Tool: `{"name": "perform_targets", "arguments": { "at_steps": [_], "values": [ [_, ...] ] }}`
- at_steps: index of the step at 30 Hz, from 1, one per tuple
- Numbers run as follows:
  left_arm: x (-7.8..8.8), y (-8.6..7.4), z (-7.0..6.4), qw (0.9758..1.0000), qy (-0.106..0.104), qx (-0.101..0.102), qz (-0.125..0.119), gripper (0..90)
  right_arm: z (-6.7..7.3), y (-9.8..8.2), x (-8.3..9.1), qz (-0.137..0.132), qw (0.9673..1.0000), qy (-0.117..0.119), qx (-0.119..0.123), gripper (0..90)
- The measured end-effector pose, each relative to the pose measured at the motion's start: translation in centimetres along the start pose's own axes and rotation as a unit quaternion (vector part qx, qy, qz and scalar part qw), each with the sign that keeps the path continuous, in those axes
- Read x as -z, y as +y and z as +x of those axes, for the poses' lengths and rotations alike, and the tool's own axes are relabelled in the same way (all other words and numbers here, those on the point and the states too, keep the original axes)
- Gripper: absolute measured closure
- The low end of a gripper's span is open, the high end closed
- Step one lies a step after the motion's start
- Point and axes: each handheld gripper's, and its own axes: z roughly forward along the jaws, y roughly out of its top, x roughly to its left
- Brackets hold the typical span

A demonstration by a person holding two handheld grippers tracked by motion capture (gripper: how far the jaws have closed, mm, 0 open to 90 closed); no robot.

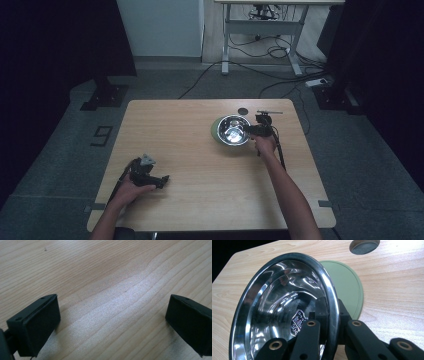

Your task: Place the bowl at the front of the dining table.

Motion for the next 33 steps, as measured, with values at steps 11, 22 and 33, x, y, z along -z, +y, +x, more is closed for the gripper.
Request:
{"name": "perform_targets", "arguments": {
  "at_steps": [11, 22, 33],
  "values": [
    [0.0, 0.0, 0.0, 1.0000, 0.000, 0.000, 0.000, 0.0, -0.3, 0.3, -0.3, 0.006, 1.0000, -0.001, -0.003, 85.3],
    [0.0, 0.0, 0.0, 1.0000, 0.000, 0.000, 0.000, 0.0, 0.2, 0.8, -1.1, 0.001, 1.0000, 0.002, -0.004, 85.3],
    [0.0, 0.0, 0.0, 1.0000, 0.000, 0.000, 0.000, 0.0, -0.5, 0.8, -2.4, 0.004, 0.9999, -0.002, -0.017, 85.3]
  ]
}}
